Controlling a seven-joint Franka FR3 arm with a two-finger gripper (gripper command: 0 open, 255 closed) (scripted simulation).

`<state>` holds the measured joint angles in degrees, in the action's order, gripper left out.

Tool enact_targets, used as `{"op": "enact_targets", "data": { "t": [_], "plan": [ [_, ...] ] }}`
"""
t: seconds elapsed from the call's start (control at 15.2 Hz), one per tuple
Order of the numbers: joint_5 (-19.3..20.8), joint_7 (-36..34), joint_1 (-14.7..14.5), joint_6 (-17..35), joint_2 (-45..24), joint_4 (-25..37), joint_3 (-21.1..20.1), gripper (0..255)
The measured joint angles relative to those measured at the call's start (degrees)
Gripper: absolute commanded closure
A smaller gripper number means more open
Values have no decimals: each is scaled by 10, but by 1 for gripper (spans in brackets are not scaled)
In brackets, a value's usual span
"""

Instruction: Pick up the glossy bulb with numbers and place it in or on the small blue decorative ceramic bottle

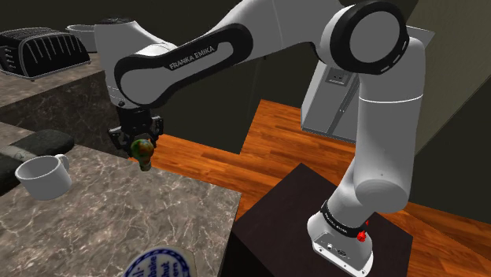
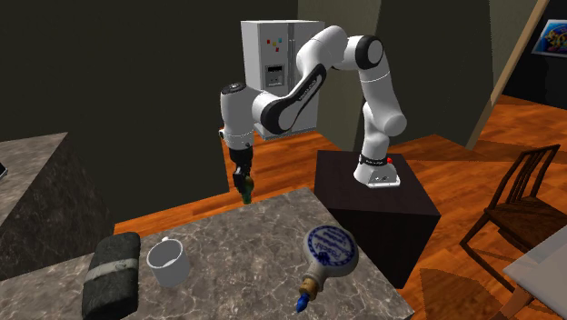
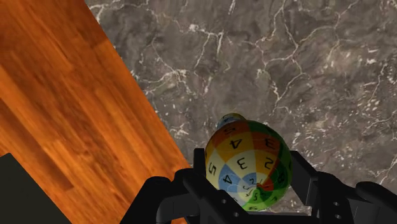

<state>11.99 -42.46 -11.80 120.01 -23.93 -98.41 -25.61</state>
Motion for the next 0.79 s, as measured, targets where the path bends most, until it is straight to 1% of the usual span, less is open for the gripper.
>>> {"op": "enact_targets", "data": {
  "t": [0.79],
  "plan": [
    [-18, 12, 3, -79, 31, 52, -8, 255]
  ]
}}
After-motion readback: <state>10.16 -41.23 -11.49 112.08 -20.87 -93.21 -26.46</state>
